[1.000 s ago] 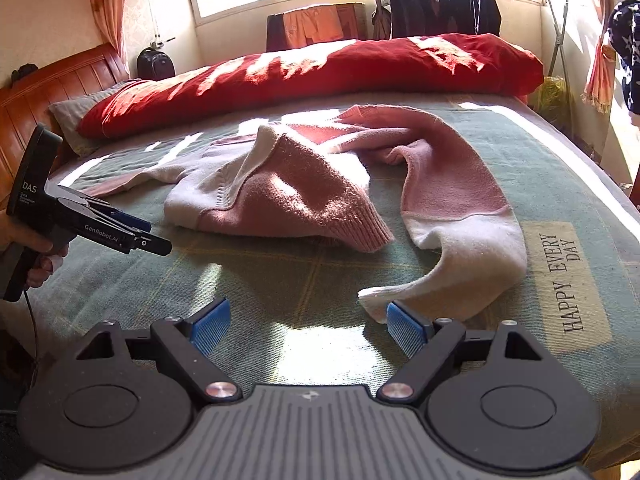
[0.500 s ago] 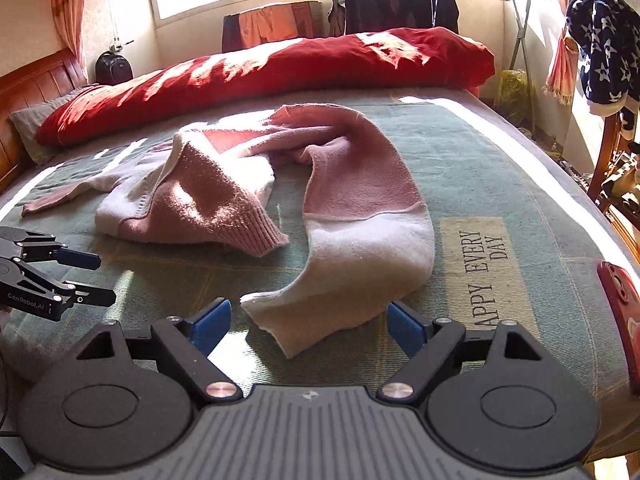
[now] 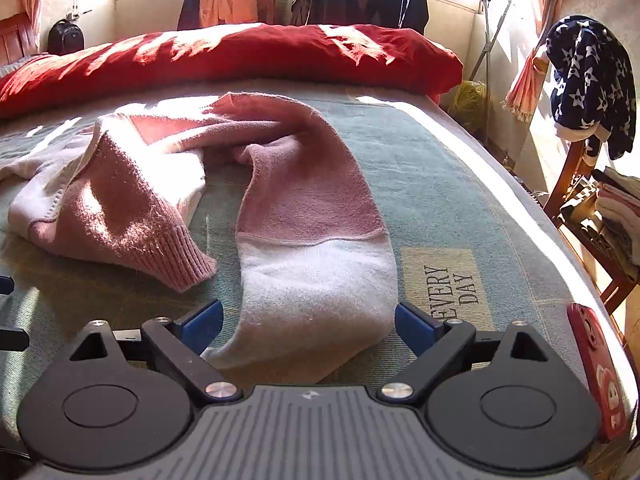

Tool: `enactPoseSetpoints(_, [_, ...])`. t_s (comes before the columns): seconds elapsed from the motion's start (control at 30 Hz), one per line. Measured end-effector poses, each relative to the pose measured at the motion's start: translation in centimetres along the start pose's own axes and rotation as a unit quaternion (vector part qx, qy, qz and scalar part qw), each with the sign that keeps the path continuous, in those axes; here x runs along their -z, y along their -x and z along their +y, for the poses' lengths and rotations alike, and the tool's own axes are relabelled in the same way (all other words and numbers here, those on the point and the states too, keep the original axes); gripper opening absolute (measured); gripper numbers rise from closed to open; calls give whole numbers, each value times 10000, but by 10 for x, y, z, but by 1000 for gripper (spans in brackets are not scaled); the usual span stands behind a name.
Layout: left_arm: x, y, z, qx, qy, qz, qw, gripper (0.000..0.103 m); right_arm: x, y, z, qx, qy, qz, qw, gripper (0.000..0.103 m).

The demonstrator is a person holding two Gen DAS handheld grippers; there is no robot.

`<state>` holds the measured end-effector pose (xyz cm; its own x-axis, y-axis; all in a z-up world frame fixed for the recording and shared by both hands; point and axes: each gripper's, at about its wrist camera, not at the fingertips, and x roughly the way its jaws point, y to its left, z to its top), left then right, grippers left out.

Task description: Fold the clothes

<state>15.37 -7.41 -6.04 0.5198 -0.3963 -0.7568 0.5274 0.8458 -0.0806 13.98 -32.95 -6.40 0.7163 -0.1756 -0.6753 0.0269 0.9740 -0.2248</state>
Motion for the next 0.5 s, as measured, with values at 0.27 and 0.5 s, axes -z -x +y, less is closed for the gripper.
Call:
enactPoseSetpoints(0.27, [-1,-7,-3,149,33,-10,9999,78,-10,-27,14,918,633,43,9937,97])
enactPoseSetpoints(0.5, [-2,-10,1,227,113,-48,9997,78,-17,-35,1,1056,855,-147,9906,97])
